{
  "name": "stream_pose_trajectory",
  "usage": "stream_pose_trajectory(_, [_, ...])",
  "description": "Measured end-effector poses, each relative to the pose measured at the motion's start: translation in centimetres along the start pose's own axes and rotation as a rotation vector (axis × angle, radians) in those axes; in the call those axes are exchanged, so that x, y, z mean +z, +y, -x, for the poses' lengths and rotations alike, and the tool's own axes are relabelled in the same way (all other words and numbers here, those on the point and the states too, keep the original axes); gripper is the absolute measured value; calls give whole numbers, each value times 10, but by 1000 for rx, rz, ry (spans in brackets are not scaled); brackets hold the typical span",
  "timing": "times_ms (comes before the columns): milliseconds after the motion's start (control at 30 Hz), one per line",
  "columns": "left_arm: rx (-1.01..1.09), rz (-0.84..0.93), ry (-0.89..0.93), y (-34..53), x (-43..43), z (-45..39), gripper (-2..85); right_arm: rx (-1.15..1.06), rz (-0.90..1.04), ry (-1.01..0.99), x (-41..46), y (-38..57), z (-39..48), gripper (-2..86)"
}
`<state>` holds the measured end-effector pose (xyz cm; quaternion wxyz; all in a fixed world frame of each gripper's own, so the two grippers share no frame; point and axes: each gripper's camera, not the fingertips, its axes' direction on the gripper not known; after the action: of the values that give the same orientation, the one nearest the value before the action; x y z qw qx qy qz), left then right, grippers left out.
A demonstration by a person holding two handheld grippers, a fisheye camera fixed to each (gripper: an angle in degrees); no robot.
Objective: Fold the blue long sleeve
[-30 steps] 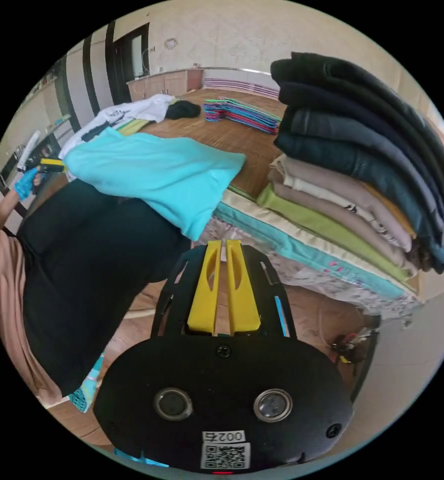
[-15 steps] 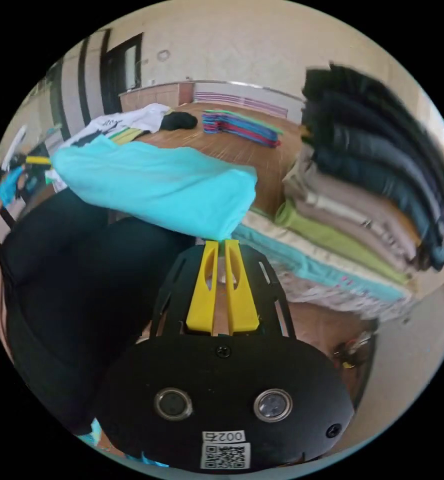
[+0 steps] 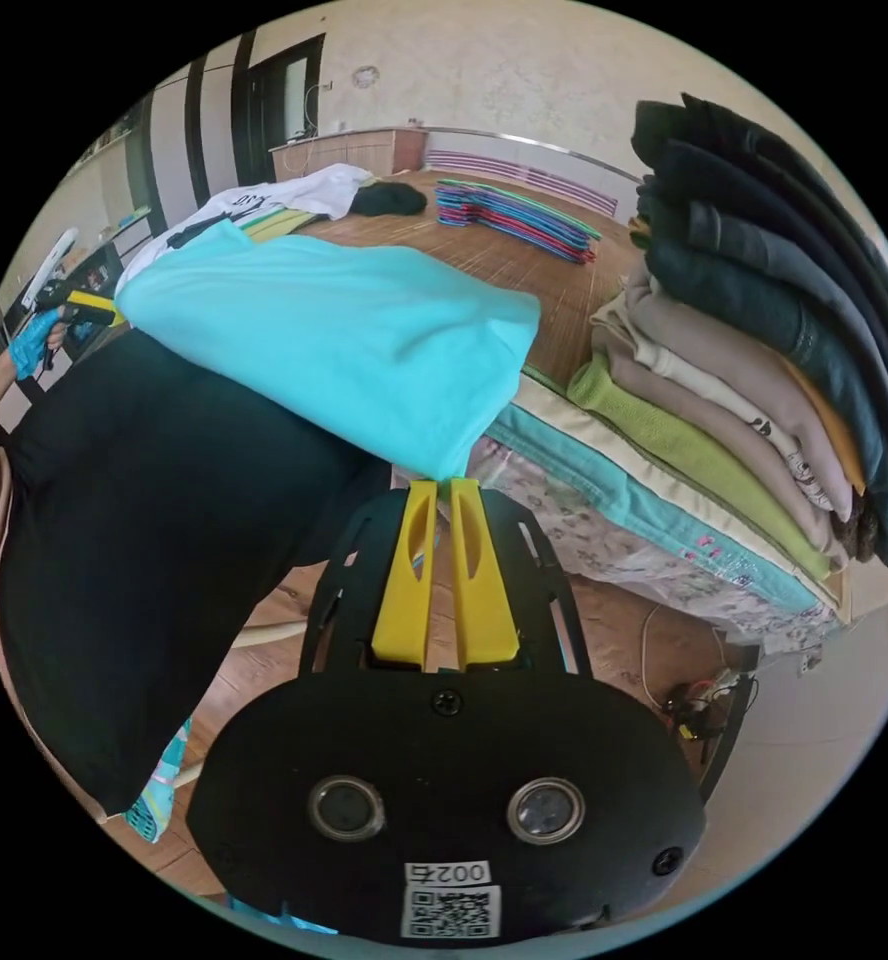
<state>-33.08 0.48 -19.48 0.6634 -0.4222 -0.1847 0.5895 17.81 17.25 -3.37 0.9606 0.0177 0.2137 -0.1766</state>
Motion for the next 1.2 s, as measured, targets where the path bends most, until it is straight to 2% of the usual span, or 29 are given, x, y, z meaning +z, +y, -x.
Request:
stream_pose_trajectory(167, [-15,6,-28,4,-9,5,3,21,41,-7,-17,-7,10,41])
stream_pose_trajectory(400, [54,-54,-48,17,-49,-3,92,-82,-40,78,-63,-23,59,118])
stream_pose_trajectory(767, [243,-173,-32,-18,-99,-36,136,-478,-8,353,-76,-74,146,183])
stream_pose_trajectory(933, [337,-179,-48,-32,-109,-57,157,-558,48,445,-60,-82,166,171])
stream_pose_trajectory(1067, [407,-152,-129,-40,-105,-76,173,-467,20,538,-54,-81,162,85])
stream_pose_trajectory(1200, [450,-155,-119,-49,-107,-98,174,-312,-39,524,-78,-89,152,58])
